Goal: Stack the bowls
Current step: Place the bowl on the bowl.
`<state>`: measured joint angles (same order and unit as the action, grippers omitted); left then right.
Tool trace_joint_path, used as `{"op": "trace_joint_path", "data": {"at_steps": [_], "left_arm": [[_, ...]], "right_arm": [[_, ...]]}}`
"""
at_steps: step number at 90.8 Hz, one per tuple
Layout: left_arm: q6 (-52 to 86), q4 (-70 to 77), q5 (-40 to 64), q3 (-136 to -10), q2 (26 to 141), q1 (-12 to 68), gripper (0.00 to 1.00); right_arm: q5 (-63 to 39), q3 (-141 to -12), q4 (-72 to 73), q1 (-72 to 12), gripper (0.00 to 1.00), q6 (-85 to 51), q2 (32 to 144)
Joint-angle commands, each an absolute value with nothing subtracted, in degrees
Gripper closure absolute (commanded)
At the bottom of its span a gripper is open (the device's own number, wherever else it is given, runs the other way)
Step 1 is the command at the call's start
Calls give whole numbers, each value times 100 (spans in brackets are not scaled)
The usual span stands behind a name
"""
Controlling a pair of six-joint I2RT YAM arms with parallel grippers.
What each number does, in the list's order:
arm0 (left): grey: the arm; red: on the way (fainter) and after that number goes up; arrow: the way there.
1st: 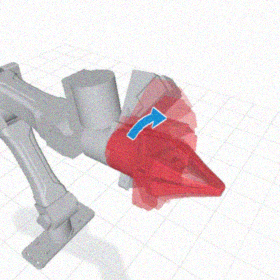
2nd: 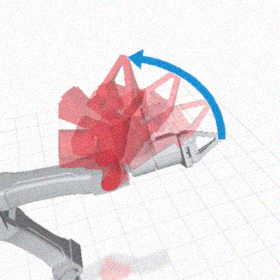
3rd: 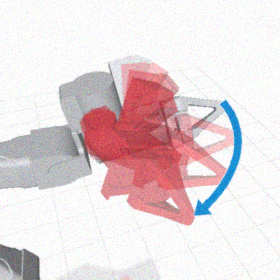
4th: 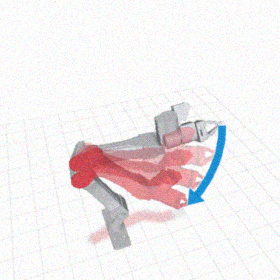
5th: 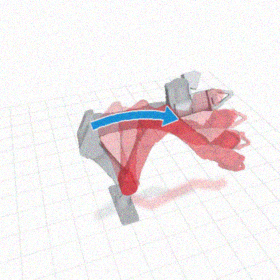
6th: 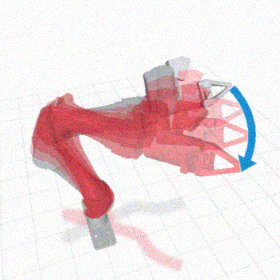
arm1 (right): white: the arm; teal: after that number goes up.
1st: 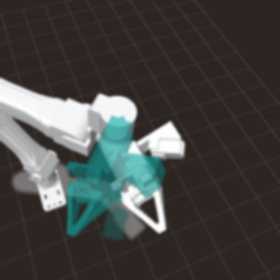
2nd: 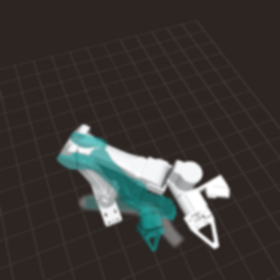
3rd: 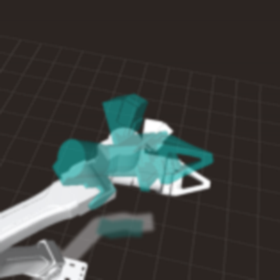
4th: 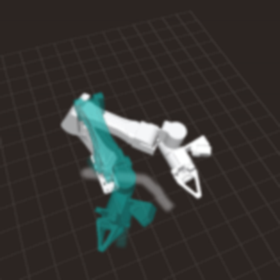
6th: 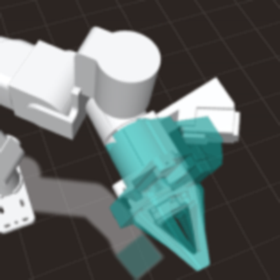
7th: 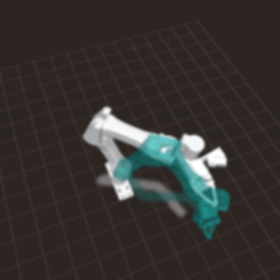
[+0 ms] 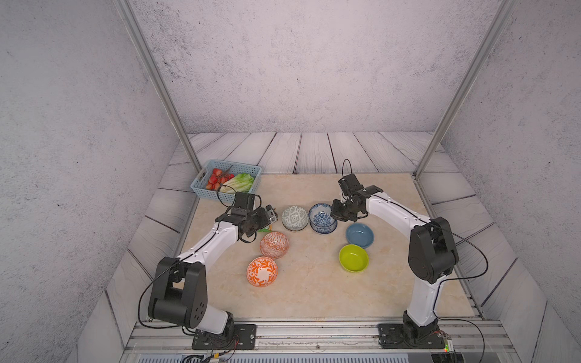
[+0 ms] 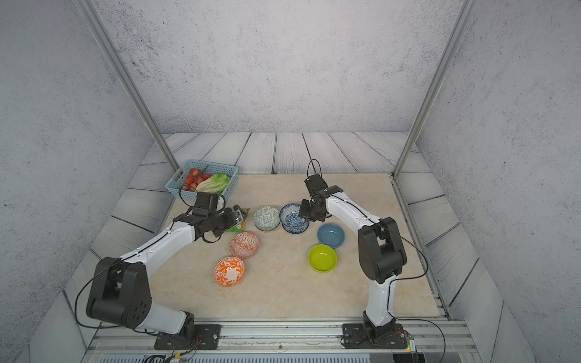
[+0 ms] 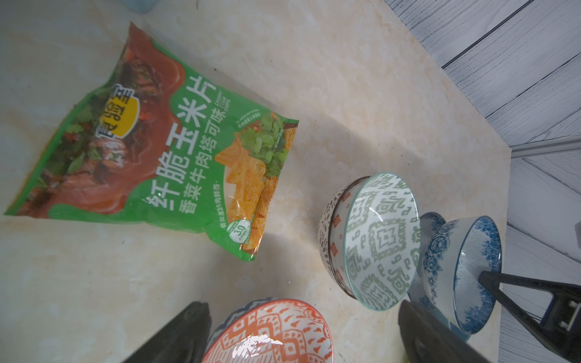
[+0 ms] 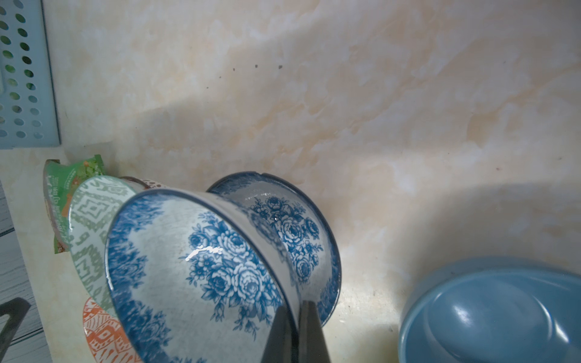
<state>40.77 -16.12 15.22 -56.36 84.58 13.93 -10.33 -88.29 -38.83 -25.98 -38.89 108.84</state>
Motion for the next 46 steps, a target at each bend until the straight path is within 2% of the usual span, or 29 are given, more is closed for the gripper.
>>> {"op": "trace_joint_path", "data": {"at_steps": [1,46], "left_arm": [[4033,-1670,1467,-5713,8465,1354,0],[4061,-1670,1459,-5694,8438,1354,0]], "right_arm": [[-979,-8815,-3769,-2616,100,-3873,10881],[-923,-8802,-3828,-2615,100,-3807,11071]]}}
